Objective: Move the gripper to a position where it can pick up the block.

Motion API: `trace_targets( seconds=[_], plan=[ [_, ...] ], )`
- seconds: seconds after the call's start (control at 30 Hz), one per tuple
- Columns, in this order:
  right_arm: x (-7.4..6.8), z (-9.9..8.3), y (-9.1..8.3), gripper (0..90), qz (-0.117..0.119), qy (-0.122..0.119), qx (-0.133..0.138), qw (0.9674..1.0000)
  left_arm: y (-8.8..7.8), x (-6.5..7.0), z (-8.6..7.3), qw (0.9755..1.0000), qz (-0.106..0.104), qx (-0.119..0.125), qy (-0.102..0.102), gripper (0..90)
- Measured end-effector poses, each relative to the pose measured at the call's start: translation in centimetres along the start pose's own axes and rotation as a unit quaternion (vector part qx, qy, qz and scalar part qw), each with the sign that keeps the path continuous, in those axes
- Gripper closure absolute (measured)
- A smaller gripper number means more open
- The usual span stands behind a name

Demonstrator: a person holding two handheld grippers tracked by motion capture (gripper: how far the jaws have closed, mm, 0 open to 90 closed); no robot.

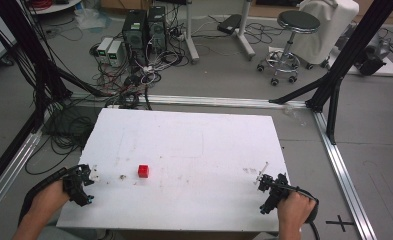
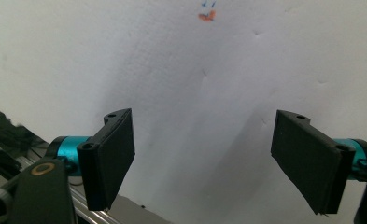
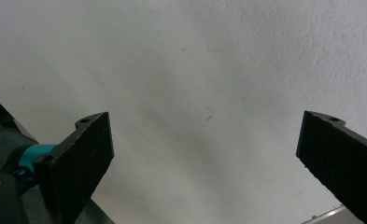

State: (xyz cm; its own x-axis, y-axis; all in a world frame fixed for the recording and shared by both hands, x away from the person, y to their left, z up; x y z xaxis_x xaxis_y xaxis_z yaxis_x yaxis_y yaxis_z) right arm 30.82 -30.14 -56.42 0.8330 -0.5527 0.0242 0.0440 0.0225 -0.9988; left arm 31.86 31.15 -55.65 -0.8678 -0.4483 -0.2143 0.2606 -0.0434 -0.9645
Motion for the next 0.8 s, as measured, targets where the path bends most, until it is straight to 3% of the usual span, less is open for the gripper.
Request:
trace_targets(
  seconds=[0.1,0.27,0.3,0.4,0.43,0.8],
  plan=[
    [0.0,0.1,0.0,3.1,0.001,0.002,0.005,1.0000,-0.1,-0.2,0.3,0.9999,-0.001,0.007,0.013,21.8],
    [0.0,0.1,-0.1,3.1,-0.001,0.001,0.010,1.0000,-0.6,-0.9,1.3,0.9992,0.005,-0.002,0.041,21.9],
    [0.0,0.1,-0.1,3.1,-0.002,0.001,0.008,1.0000,-0.9,-1.2,1.8,0.9982,0.006,-0.006,0.059,21.8],
    [0.1,0.2,-0.1,3.1,0.000,0.001,0.007,1.0000,-1.1,-1.3,2.3,0.9973,0.006,-0.004,0.073,21.9],
    [0.0,0.2,-0.1,3.1,0.000,0.003,0.007,1.0000,-1.3,-1.6,2.8,0.9961,0.008,-0.004,0.088,21.9],
    [0.0,0.2,-0.2,3.1,-0.001,-0.001,0.006,1.0000,-2.6,-2.8,5.0,0.9925,0.001,-0.006,0.122,21.9]
  ],
)
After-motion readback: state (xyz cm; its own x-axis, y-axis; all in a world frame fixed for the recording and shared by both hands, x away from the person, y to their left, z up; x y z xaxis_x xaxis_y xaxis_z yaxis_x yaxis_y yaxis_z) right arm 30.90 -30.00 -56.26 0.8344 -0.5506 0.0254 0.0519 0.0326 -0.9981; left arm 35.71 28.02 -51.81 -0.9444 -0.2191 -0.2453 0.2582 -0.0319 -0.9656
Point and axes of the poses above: each handheld gripper's, and its own axes: y roughly forward along the jaws, z roughly out of its top, x roughly to its right, the point moved 5 cm from there along y, roughly forward along the jaws, and after that the axes turned 1 degree about -y, right-handed, at the moved point
